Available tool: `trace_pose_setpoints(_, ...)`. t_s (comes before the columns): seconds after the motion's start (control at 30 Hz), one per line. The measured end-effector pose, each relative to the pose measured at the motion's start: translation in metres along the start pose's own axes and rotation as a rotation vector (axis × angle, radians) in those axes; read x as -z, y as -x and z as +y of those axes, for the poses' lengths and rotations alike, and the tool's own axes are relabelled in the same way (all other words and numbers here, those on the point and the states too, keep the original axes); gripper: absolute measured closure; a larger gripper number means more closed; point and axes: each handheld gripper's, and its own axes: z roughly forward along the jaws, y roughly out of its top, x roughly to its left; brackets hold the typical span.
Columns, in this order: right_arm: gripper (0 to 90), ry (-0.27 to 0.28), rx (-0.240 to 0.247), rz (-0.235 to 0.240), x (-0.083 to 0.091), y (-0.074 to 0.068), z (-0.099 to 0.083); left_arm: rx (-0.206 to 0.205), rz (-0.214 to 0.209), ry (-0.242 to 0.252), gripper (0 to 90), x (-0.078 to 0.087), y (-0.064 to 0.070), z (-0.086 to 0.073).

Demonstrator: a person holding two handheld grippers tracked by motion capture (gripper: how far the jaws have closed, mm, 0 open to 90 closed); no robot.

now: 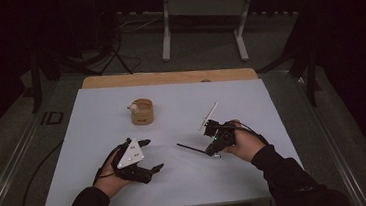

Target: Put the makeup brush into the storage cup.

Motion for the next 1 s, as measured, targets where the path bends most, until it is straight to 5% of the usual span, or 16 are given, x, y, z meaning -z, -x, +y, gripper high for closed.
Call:
trace_pose_setpoints(0.43,85.6,-0.008,-0.002,0.024,-0.002,-0.003,0.005,-0.076,-0.006,-0.053,15.6,-0.026,-0.001,0.009)
trace_pose_setpoints(0.7,85.6,-0.003,-0.002,0.052,0.001,-0.005,0.009,-0.192,0.007,-0.097,26.9,-0.039,0.002,0.014)
trace_pose_setpoints(1.0,85.6,-0.004,0.011,0.058,0.001,-0.01,0.014,-0.348,0.095,-0.181,41.5,-0.051,0.011,0.014)
